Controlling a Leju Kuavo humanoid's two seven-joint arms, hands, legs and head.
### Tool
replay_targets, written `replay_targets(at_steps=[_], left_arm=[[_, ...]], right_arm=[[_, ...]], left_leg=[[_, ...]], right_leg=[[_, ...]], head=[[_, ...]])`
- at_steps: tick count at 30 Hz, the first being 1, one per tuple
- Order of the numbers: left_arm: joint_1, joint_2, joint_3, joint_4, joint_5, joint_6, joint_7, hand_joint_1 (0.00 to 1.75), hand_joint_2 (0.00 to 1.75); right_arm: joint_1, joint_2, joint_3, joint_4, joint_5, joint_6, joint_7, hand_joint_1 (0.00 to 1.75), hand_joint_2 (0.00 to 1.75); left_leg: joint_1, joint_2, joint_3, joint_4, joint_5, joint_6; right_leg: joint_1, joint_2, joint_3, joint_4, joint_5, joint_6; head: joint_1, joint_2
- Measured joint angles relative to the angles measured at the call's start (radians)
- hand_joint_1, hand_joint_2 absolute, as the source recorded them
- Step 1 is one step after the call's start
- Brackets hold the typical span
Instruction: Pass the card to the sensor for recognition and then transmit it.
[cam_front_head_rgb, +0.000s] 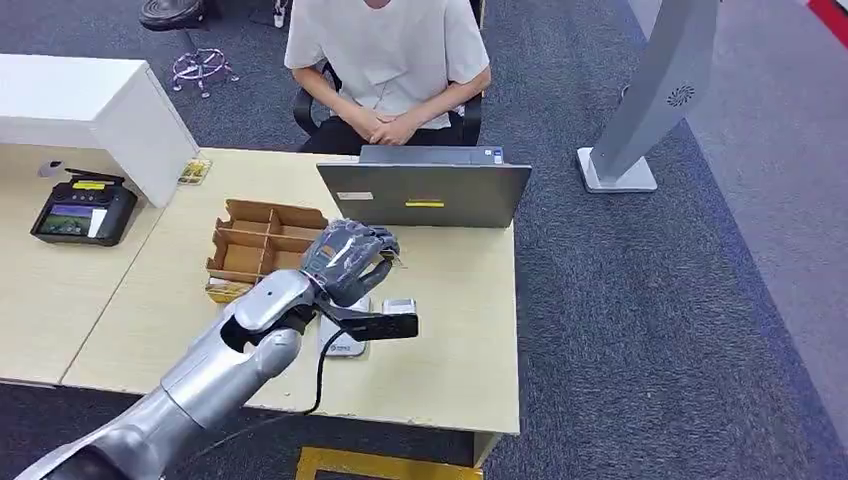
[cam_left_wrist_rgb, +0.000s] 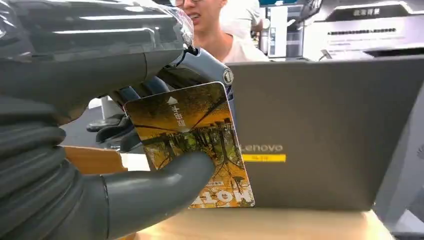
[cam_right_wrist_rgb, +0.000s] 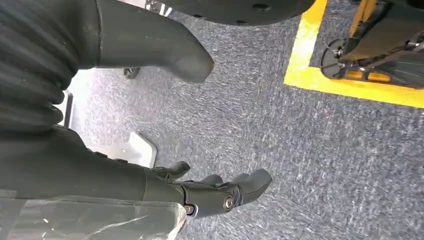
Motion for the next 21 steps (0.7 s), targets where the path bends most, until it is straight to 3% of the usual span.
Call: replay_targets(at_steps=[21], left_arm=[[-0.001,0.027,-0.058,-0.018,0.006,-0.003,0.017,1.75,1.75]], right_arm=[[0.002,-0.003,-0.017,0.0,0.012,0.0,0.003,0.0,1.75]], left_leg=[[0.0,-0.001,0.0,0.0,0.0,0.0]], right_leg=[[0.0,-0.001,0.0,0.0,0.0,0.0]], head=[[0.0,0.0]])
